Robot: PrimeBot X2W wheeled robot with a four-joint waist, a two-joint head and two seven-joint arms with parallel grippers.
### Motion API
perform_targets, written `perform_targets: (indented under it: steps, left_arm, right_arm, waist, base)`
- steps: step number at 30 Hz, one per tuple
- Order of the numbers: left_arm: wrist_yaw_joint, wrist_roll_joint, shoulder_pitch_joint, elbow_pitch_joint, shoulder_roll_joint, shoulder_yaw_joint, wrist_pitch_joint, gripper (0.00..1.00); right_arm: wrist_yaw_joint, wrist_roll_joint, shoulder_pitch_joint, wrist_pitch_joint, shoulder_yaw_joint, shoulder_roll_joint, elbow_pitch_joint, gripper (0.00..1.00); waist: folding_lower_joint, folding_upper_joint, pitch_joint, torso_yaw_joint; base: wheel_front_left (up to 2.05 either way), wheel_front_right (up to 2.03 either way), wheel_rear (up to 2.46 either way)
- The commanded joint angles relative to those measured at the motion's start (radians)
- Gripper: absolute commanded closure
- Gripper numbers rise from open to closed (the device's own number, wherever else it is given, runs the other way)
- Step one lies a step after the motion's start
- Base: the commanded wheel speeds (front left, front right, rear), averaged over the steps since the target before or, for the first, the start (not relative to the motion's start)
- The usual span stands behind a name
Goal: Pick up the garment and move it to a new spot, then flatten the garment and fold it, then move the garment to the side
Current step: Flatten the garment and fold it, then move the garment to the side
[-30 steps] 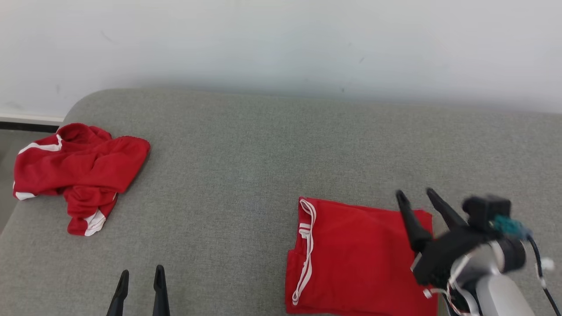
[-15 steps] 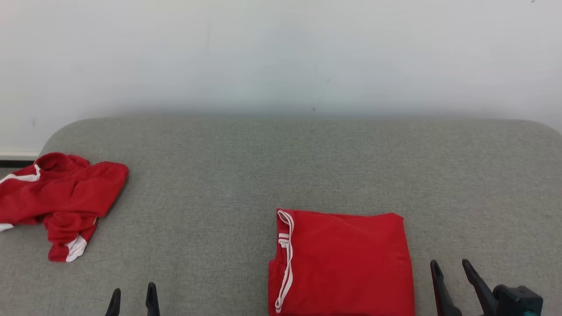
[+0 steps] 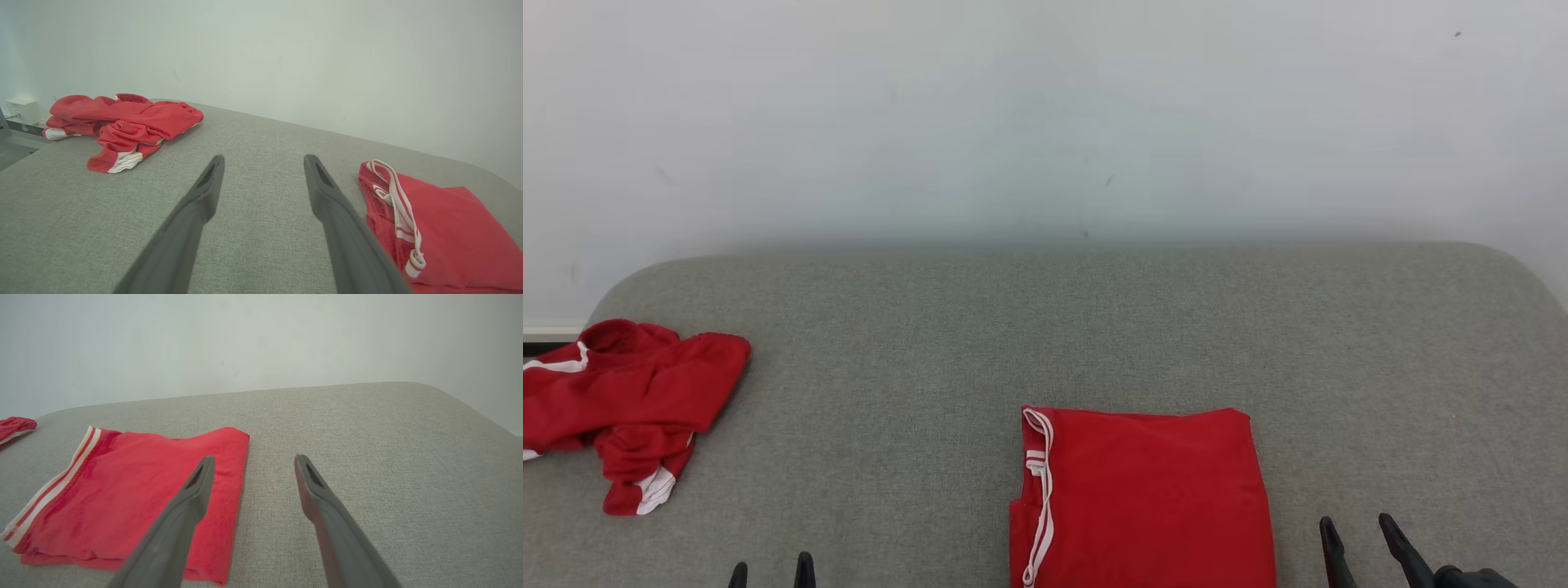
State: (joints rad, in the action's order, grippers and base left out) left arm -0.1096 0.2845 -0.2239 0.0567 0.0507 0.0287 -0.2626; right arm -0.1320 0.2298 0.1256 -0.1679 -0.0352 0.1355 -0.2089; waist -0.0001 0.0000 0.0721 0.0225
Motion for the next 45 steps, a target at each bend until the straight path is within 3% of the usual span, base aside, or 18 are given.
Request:
perform_targets:
  steps: [1, 30, 34, 40, 45]
  left_arm:
    - [-0.002, -0.009, -0.007, 0.004, -0.001, -0.001, -0.003, 0.00]
    - [-0.016, -0.023, 0.043, 0.022, -0.001, -0.028, -0.003, 0.00]
    - [-0.013, -0.017, 0.039, 0.016, -0.001, -0.027, -0.003, 0.00]
    - [-0.006, -0.006, 0.050, 0.013, 0.000, -0.041, -0.003, 0.00]
    - [-0.008, 0.007, 0.078, 0.006, 0.000, -0.069, -0.003, 0.00]
  right_arm:
    - [0.002, -0.006, 0.011, -0.009, 0.004, -0.006, -0.002, 0.00]
    - [0.002, -0.019, -0.031, 0.027, 0.048, -0.048, 0.017, 0.00]
    - [0.002, -0.001, -0.084, 0.176, 0.061, -0.052, 0.062, 0.00]
    - [0.002, -0.014, -0.194, 0.628, 0.105, -0.056, 0.080, 0.00]
    - [0.002, -0.020, -0.250, 0.815, 0.141, -0.070, 0.064, 0.00]
  waist:
    - [0.0001, 0.0000, 0.003, -0.002]
    - [0.0001, 0.0000, -0.030, 0.000]
    - [0.0001, 0.0000, -0.038, -0.001]
    - [0.0001, 0.0000, -0.057, 0.012]
    - [0.0001, 0.0000, -0.100, 0.053]
  base:
    - [0.00, 0.00, 0.00]
    - [0.00, 0.00, 0.00]
    - [0.00, 0.00, 0.00]
    - [0.00, 0.00, 0.00]
    - [0.00, 0.00, 0.00]
